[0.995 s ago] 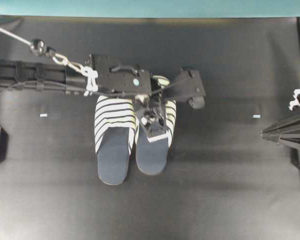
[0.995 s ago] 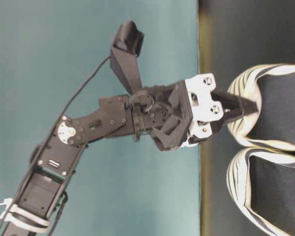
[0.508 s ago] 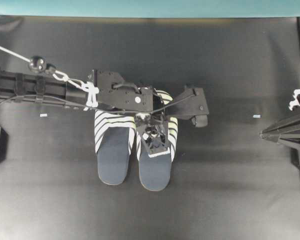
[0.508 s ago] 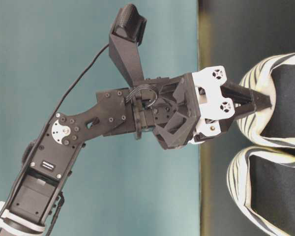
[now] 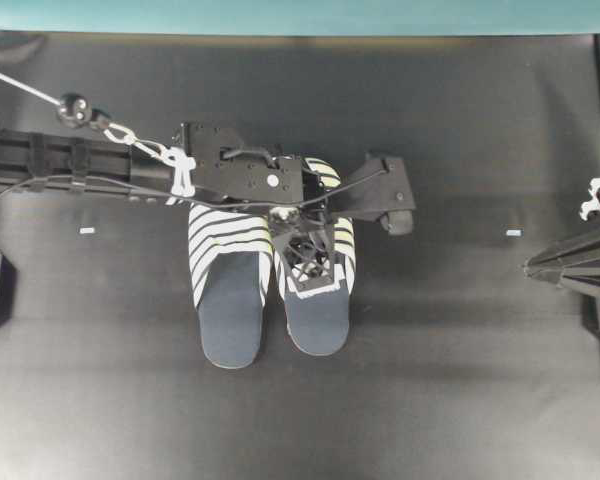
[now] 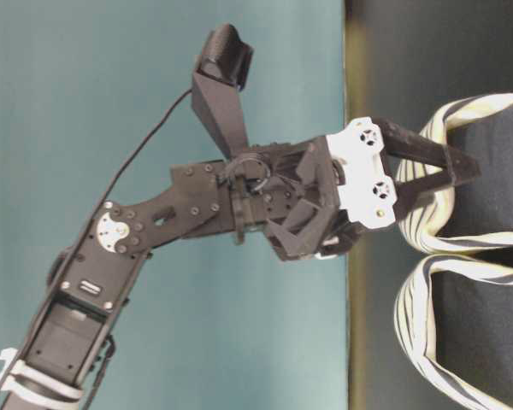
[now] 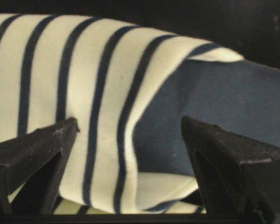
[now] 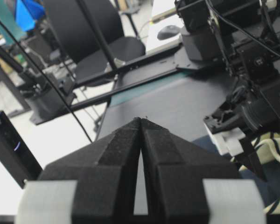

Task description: Arrange the slippers with the left arm.

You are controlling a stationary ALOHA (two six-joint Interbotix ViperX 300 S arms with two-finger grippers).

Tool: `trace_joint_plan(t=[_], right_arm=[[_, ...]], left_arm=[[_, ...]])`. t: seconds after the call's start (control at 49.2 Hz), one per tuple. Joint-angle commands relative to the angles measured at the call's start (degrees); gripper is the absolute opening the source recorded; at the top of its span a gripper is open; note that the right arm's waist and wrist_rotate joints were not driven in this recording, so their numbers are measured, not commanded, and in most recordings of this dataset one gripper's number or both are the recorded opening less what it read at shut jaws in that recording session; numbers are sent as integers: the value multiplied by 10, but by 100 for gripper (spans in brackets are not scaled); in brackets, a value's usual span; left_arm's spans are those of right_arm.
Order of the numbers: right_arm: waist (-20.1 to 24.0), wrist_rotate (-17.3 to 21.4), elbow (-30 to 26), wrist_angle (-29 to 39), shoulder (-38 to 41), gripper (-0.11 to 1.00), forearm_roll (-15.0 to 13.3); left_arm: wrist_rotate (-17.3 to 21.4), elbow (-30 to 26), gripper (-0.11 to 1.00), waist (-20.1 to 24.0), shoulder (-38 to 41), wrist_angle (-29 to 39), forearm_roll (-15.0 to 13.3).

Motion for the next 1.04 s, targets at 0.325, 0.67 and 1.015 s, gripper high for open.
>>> trace_joint_plan(t=[0.325, 0.67, 1.015], right_arm=[[0, 1, -4, -3, 2, 0, 1], [0, 0, -3, 4, -4, 0, 1], [0, 0, -3, 15, -4, 0, 1]], left_arm=[[40, -25, 90, -48, -131, 26, 1], [49, 21, 90, -104, -240, 38, 1], [42, 132, 87, -113, -381, -31, 1]])
